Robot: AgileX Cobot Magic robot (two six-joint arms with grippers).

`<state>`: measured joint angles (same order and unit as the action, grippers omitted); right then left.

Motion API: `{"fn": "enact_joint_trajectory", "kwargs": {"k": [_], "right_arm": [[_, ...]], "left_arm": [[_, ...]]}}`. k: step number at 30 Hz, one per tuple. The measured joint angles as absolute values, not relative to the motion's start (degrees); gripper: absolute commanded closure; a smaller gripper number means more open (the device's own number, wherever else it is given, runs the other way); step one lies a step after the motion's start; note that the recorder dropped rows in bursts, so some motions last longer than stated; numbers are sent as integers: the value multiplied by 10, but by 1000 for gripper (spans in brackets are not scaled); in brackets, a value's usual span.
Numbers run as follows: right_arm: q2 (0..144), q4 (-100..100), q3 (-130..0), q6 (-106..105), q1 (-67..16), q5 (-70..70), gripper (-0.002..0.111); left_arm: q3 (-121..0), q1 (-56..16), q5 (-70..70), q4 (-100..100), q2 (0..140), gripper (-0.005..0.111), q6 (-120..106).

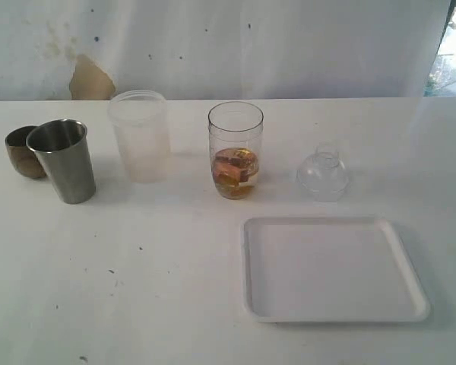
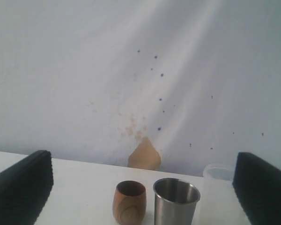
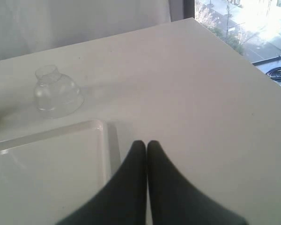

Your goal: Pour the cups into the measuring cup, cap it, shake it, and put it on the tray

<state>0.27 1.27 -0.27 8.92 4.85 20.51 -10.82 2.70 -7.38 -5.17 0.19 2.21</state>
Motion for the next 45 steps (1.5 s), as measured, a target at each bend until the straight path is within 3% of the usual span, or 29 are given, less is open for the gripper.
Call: {"fn": "enact_joint_trajectory", "kwargs": {"k": [3,6,7,8,9,12,21,29,45], "right_arm": [[3,13,-3,89,48,205,108],[3,13,-3,89,48,205,108],[3,13,-3,89,48,205,108],[3,13,-3,89,48,205,108],[3,13,-3,89,48,205,108],[3,13,-3,89,48,205,108],[3,13,-3,89,48,205,108],[3,13,-3,89,48,205,108],[3,13,-3,89,48,205,108]], "left_arm": [[-83,27,-47,-36,2,10,29],[-62,27,-35,-17,2,35,31],[-57,27,-34,-11,2,44,31],[-51,27,-29,-8,2,64,32],[-38,27,-18,-6,2,76,30],[-21,27,4,0,2,106,11],[-3,27,8,3,2,107,-23],[-3,27,-111,3,2,107,-23],[-3,39,-142,7,2,107,8]]}}
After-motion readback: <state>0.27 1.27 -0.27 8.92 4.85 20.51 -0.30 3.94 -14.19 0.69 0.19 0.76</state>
